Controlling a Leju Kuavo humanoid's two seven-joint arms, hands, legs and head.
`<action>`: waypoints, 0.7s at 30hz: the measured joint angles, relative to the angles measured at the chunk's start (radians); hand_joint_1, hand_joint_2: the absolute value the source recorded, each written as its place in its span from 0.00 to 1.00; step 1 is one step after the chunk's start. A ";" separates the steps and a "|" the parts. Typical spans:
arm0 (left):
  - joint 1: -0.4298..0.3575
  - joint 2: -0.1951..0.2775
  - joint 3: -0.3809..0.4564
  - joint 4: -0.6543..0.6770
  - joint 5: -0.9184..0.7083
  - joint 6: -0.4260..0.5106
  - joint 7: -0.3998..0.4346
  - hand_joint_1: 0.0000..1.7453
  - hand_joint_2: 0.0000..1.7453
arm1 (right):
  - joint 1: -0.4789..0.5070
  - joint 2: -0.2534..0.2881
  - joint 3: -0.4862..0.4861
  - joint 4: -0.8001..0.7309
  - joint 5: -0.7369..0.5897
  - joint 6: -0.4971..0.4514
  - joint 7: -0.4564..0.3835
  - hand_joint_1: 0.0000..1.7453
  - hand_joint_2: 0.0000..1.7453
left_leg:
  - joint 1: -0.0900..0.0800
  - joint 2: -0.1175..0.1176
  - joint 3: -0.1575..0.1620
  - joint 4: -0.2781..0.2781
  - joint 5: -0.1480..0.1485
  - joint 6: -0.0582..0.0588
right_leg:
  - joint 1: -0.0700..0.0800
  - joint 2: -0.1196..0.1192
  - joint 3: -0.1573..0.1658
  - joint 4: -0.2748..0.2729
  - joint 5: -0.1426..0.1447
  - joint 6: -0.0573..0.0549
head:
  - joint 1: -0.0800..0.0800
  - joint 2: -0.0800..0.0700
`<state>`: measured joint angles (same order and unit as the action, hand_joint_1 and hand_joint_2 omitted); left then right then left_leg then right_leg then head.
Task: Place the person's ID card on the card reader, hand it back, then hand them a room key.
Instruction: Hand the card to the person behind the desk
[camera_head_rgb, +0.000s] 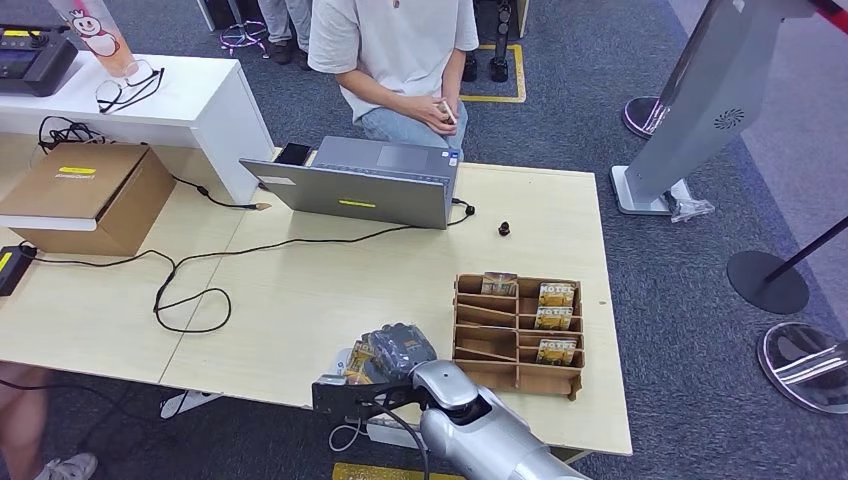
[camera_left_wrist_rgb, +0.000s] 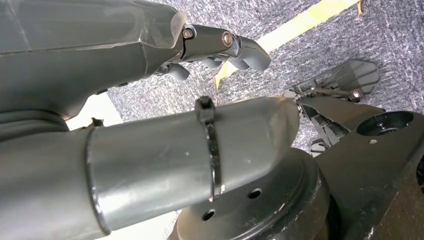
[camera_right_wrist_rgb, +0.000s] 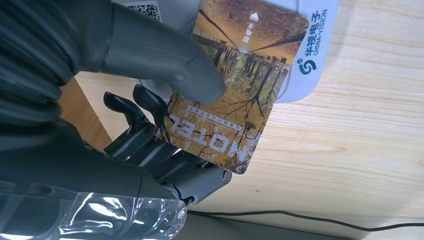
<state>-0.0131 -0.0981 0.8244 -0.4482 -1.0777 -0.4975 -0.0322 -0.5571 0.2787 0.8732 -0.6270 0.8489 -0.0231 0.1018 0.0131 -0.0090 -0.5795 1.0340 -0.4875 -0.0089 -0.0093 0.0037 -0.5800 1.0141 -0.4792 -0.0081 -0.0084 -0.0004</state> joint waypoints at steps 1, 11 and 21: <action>0.002 -0.001 0.000 -0.004 0.000 -0.002 0.001 0.00 0.00 | 0.000 0.000 0.000 0.000 0.003 0.000 0.001 1.00 1.00 | 0.000 0.000 0.000 0.000 0.000 0.000 | 0.000 0.000 0.000 0.000 0.000 0.000 | 0.000 0.000; 0.010 -0.014 0.000 -0.035 -0.001 -0.011 0.010 0.00 0.00 | 0.001 0.002 0.000 -0.002 0.033 -0.007 0.015 1.00 1.00 | 0.000 0.000 0.000 0.000 0.000 0.000 | 0.000 0.000 0.000 0.000 0.000 0.000 | 0.000 0.000; 0.011 -0.017 0.000 -0.045 -0.003 -0.014 0.011 0.00 0.00 | 0.002 0.005 0.000 -0.004 0.045 -0.007 0.021 1.00 1.00 | 0.000 0.000 0.000 0.000 0.000 0.000 | 0.000 0.000 0.000 0.000 0.000 0.000 | 0.000 0.000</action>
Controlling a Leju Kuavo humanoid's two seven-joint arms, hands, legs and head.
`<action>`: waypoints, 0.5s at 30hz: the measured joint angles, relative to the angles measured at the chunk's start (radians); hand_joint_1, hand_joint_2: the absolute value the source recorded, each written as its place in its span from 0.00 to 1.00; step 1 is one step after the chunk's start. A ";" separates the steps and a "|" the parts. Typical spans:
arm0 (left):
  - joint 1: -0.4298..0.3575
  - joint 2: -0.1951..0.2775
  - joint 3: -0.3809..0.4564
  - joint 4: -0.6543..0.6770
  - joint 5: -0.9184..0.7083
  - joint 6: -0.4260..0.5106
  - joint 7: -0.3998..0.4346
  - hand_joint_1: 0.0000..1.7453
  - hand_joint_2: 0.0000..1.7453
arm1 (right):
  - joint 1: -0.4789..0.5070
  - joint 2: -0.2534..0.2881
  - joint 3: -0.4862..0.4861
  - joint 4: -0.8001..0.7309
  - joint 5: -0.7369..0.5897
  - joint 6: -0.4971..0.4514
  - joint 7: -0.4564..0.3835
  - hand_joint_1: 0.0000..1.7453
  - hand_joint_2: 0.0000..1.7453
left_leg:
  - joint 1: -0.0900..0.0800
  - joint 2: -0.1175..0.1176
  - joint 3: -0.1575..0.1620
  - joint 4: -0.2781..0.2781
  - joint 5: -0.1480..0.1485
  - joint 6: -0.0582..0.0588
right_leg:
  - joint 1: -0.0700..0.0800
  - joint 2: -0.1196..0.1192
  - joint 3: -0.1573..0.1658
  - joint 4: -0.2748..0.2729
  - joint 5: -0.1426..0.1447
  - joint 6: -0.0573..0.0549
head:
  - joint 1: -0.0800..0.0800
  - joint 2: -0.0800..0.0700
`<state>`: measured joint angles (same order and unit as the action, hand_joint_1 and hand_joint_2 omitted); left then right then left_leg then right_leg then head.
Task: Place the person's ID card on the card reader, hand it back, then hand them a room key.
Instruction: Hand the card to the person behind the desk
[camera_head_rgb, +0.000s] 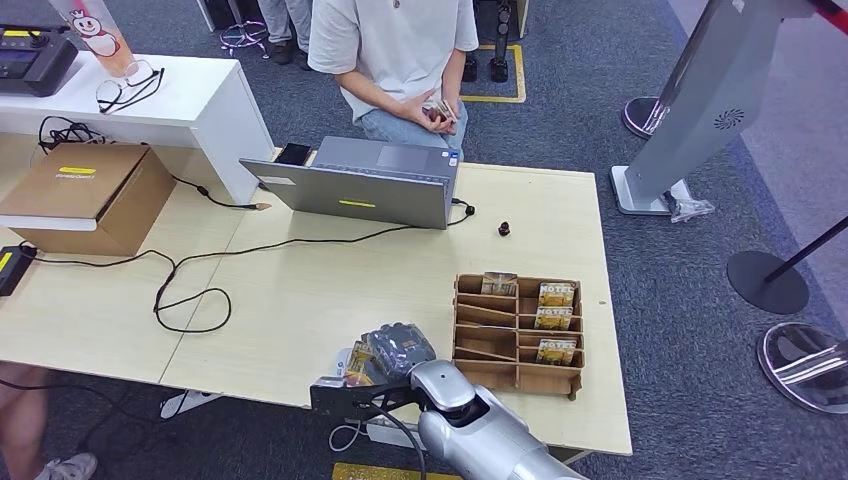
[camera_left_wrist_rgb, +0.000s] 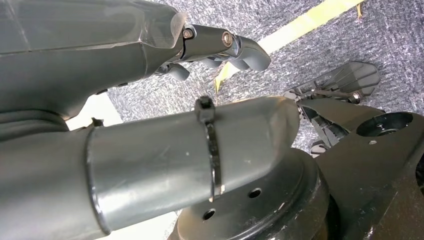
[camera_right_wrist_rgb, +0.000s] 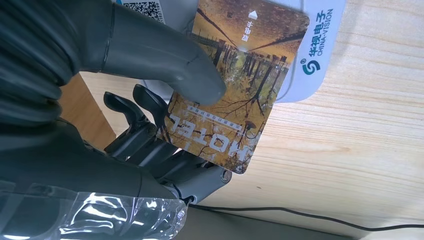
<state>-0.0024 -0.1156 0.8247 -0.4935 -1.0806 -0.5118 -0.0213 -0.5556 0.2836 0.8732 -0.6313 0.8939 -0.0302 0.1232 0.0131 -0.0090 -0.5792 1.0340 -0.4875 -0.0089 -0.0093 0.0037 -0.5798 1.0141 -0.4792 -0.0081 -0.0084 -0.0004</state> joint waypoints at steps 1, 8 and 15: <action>0.000 0.000 0.000 0.000 0.000 0.000 0.000 0.00 0.00 | 0.000 0.000 0.000 0.000 0.001 0.000 0.000 1.00 1.00 | 0.000 0.000 0.000 0.000 0.000 0.000 | 0.000 0.000 0.000 0.000 0.000 0.000 | 0.000 0.000; 0.000 -0.001 0.000 -0.005 -0.002 -0.004 0.002 0.00 0.00 | 0.000 0.001 0.000 0.000 0.005 0.003 0.001 1.00 1.00 | 0.000 0.000 0.000 0.000 0.000 0.000 | 0.000 0.000 0.000 0.000 0.000 0.000 | 0.000 0.000; 0.001 -0.004 0.001 -0.013 -0.006 -0.009 0.006 0.00 0.00 | 0.000 0.001 0.000 -0.005 0.007 0.010 0.001 1.00 1.00 | 0.000 0.000 0.000 0.000 0.000 0.000 | 0.000 0.000 0.000 0.000 0.000 0.000 | 0.000 0.000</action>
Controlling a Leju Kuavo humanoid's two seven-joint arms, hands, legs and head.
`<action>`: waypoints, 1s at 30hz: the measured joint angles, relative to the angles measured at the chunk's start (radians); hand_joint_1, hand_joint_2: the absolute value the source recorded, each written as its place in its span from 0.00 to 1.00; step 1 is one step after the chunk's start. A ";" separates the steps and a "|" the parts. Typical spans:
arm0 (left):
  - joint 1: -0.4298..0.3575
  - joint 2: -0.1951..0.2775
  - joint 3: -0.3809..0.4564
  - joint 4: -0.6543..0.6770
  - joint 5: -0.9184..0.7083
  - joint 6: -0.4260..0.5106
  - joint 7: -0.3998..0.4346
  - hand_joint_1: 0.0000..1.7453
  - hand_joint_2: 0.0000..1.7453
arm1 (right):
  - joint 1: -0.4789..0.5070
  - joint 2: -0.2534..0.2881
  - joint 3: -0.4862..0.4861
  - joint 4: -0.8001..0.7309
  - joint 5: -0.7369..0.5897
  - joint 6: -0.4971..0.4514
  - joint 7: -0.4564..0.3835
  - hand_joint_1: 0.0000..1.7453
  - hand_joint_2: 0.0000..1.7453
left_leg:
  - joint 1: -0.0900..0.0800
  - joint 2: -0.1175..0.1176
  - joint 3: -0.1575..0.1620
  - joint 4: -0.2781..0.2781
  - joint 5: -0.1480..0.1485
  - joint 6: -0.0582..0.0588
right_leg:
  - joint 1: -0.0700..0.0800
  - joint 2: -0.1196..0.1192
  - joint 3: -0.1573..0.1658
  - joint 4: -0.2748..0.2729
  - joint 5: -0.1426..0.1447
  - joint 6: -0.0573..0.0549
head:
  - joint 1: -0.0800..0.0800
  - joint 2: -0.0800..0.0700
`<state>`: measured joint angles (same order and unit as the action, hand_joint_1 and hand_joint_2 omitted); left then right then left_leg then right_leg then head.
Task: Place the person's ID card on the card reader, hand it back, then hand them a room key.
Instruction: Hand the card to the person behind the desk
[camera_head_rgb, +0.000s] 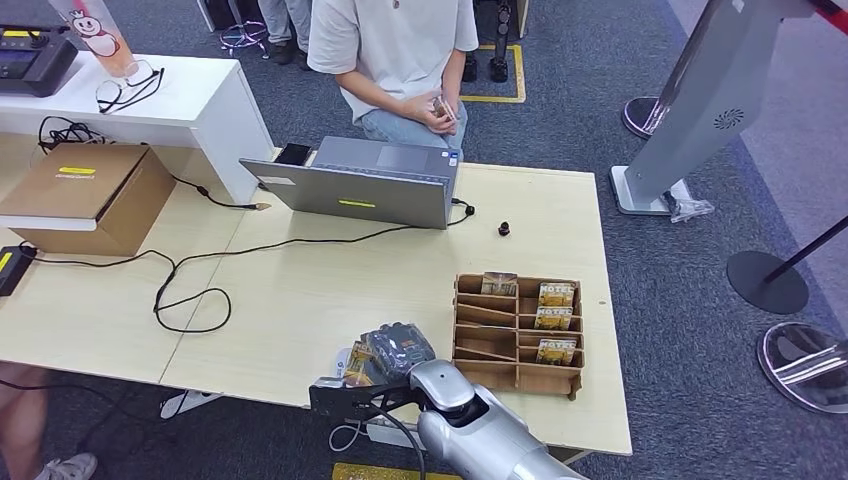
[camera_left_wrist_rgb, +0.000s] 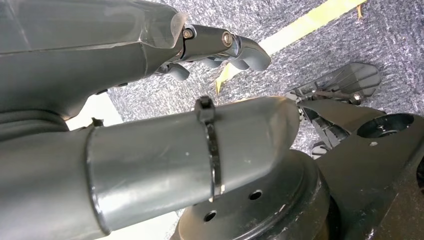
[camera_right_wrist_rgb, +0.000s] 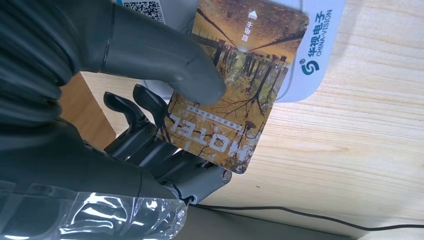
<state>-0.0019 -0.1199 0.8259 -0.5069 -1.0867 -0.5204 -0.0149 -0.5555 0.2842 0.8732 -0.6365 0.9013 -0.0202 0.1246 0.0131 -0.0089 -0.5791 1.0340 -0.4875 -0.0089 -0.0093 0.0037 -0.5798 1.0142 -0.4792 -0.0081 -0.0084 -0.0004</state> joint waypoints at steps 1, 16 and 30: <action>0.000 0.000 0.000 -0.001 -0.001 0.000 0.001 0.00 0.00 | 0.000 0.000 0.000 0.000 0.001 0.001 0.000 1.00 1.00 | 0.000 0.000 0.000 0.000 0.000 0.000 | 0.000 0.000 0.000 0.000 0.000 0.000 | 0.000 0.000; -0.001 -0.001 0.001 -0.004 -0.014 -0.002 0.004 0.00 0.00 | 0.000 0.000 -0.034 -0.002 -0.070 0.034 -0.056 1.00 1.00 | 0.000 0.000 0.000 0.000 0.000 0.000 | 0.000 0.000 0.000 0.000 0.000 0.000 | 0.000 0.000; -0.002 0.001 0.000 -0.004 -0.018 0.008 -0.006 0.00 0.00 | 0.022 0.000 -0.094 -0.056 -0.187 0.109 -0.112 1.00 1.00 | 0.000 0.000 0.000 0.000 0.000 0.000 | 0.000 0.000 0.000 0.000 0.000 0.000 | 0.000 0.000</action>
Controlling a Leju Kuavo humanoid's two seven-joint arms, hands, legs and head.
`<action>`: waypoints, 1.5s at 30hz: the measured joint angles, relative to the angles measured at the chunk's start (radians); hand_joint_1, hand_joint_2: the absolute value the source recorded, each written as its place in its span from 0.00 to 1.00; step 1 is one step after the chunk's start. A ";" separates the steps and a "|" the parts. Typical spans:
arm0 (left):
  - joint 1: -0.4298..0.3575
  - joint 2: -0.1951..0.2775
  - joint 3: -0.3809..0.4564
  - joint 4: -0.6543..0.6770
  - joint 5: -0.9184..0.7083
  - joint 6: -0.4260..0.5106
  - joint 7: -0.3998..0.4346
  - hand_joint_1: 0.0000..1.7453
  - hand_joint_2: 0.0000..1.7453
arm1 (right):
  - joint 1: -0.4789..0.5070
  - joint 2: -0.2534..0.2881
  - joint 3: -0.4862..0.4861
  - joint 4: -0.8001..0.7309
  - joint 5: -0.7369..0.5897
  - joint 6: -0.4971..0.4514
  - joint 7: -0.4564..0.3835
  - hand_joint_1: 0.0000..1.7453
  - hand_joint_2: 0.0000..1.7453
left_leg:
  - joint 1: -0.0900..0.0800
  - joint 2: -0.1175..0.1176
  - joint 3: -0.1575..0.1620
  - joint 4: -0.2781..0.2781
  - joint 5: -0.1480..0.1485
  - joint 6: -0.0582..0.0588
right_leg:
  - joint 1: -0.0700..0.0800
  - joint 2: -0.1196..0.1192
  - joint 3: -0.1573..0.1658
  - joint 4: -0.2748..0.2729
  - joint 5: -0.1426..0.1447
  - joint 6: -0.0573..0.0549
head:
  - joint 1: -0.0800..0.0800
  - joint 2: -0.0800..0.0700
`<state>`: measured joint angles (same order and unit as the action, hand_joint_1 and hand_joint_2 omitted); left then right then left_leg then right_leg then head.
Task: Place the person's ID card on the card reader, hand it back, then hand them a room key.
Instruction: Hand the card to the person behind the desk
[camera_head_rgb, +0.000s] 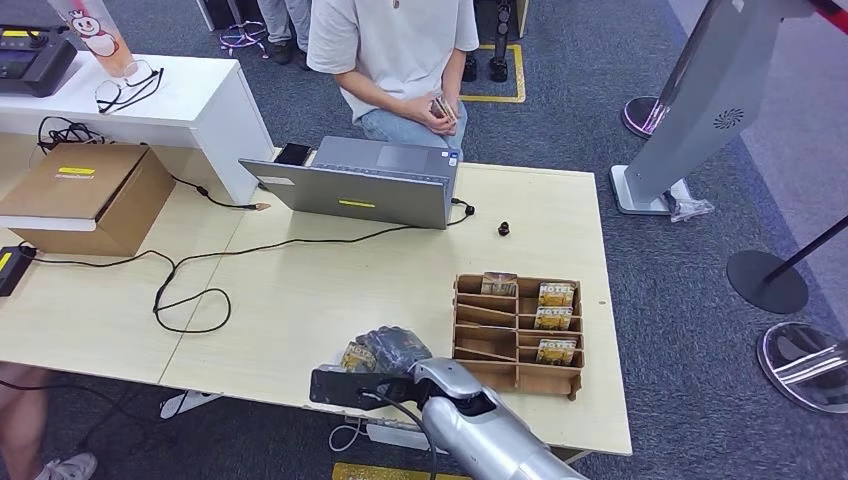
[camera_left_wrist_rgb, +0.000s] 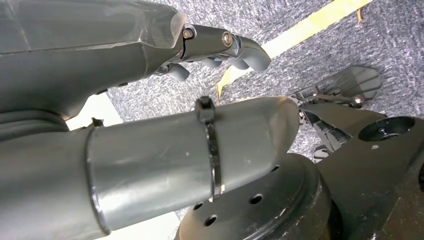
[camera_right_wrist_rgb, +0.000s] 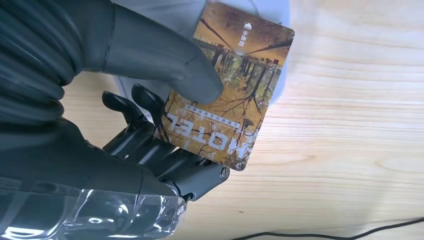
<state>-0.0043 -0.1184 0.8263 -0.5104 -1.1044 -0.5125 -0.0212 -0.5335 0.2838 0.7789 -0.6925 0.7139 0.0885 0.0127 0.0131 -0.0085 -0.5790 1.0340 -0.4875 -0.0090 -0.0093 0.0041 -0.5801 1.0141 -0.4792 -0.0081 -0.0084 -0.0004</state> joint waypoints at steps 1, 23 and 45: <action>0.000 0.000 0.000 0.000 0.000 0.001 -0.002 0.00 0.00 | 0.002 0.000 -0.003 -0.006 -0.008 0.005 -0.003 1.00 1.00 | 0.000 0.000 0.000 0.000 0.000 0.000 | 0.000 0.000 0.000 0.000 0.000 0.000 | 0.000 0.000; 0.001 0.020 0.000 0.031 0.007 0.021 -0.041 0.00 0.00 | 0.030 -0.039 -0.006 -0.166 -0.176 0.067 -0.057 1.00 1.00 | 0.000 0.000 0.000 0.000 0.000 0.000 | 0.000 0.000 0.000 0.000 0.000 0.000 | 0.000 0.000; 0.005 0.023 0.000 0.048 0.010 0.027 -0.061 0.00 0.00 | 0.038 -0.098 -0.006 -0.354 -0.267 0.055 -0.068 1.00 1.00 | 0.000 0.000 -0.001 0.000 0.000 0.000 | 0.000 0.000 0.000 0.000 0.000 0.000 | 0.000 0.000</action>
<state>0.0003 -0.0957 0.8263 -0.4623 -1.0948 -0.4860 -0.0821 -0.4960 0.1862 0.7725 -1.0468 0.4470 0.1431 -0.0556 0.0131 -0.0087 -0.5796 1.0340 -0.4876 -0.0089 -0.0093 0.0039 -0.5803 1.0141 -0.4792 -0.0081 -0.0084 -0.0004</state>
